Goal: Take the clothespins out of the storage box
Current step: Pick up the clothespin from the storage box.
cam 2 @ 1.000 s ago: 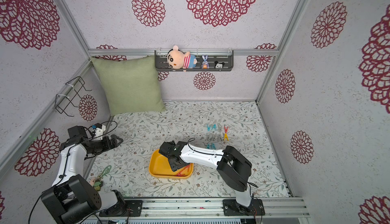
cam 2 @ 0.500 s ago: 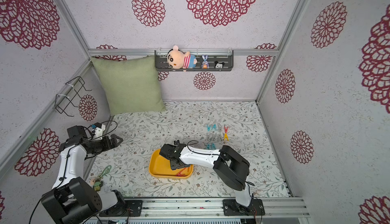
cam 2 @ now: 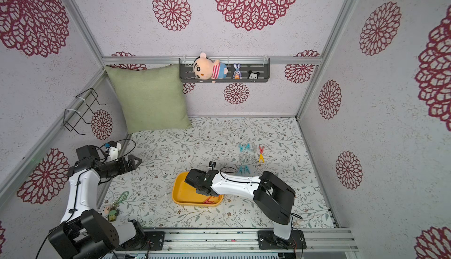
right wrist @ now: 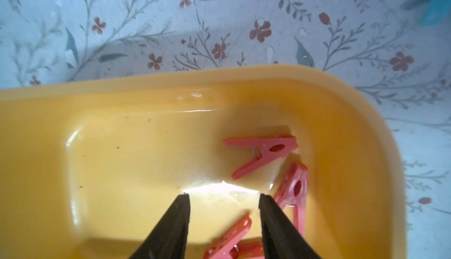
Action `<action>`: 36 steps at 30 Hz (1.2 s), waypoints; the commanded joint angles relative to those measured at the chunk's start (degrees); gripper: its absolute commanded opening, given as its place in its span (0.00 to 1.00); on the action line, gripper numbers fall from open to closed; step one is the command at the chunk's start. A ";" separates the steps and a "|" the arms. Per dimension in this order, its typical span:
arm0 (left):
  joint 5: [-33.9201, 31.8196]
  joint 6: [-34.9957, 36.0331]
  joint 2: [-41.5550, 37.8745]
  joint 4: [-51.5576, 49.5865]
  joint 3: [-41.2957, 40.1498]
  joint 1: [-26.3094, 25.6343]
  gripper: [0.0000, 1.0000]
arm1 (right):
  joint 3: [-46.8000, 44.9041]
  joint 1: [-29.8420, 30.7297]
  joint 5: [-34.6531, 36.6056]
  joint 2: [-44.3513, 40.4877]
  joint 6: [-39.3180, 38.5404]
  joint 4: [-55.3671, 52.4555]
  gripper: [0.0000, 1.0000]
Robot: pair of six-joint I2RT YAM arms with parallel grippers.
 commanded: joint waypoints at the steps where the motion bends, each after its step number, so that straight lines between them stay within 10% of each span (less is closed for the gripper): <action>1: 1.88 0.04 -0.87 0.94 0.42 -0.53 0.97 | 1.40 0.24 2.87 -2.37 11.07 -1.43 0.48; 13: 3.94 0.57 -1.25 -0.42 0.99 -0.53 0.97 | 2.53 -0.59 0.21 0.66 30.01 -3.44 0.42; 36: 3.75 0.57 -1.54 -0.48 1.19 -0.55 0.97 | 0.32 -2.12 -0.61 3.46 33.13 -1.93 0.36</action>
